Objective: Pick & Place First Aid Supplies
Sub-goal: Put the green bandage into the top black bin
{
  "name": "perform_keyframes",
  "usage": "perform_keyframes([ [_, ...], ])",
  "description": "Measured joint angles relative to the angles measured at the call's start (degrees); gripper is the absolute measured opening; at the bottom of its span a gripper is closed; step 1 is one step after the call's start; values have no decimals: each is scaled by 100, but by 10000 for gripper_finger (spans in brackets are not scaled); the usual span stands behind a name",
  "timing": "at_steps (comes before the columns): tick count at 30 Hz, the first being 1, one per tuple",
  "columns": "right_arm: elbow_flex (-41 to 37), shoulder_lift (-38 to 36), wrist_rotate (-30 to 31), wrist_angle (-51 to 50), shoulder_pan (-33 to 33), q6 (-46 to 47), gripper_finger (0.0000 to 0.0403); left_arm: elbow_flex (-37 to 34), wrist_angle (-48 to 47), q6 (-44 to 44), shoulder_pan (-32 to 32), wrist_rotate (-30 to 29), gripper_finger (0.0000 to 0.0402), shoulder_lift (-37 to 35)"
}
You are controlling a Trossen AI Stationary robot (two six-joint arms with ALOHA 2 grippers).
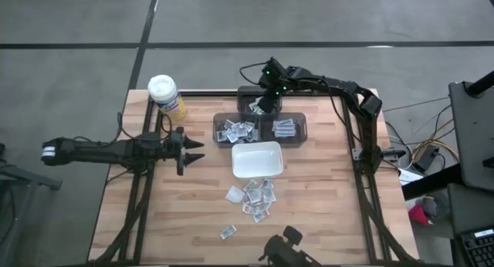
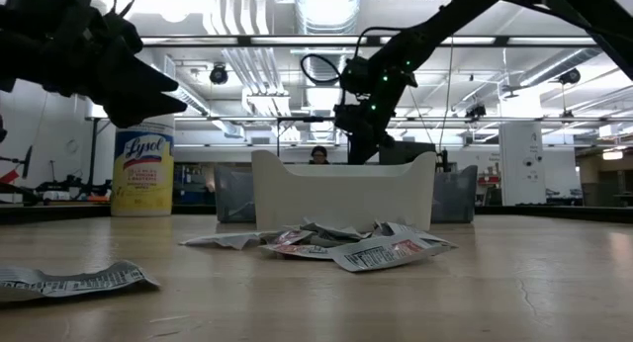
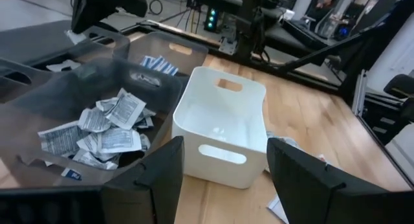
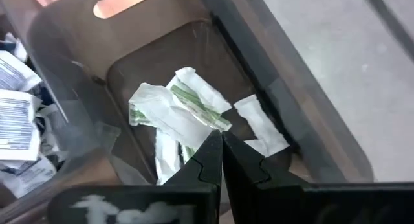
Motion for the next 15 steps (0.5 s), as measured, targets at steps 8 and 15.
perform_keyframes([
  [8,181,260,-191,52,-127,75,8,-93,4,2,0,-17,216,-249],
  [15,645,642,-207,-170,-139,-21,8,-93,4,48,0,-26,216,-283],
])
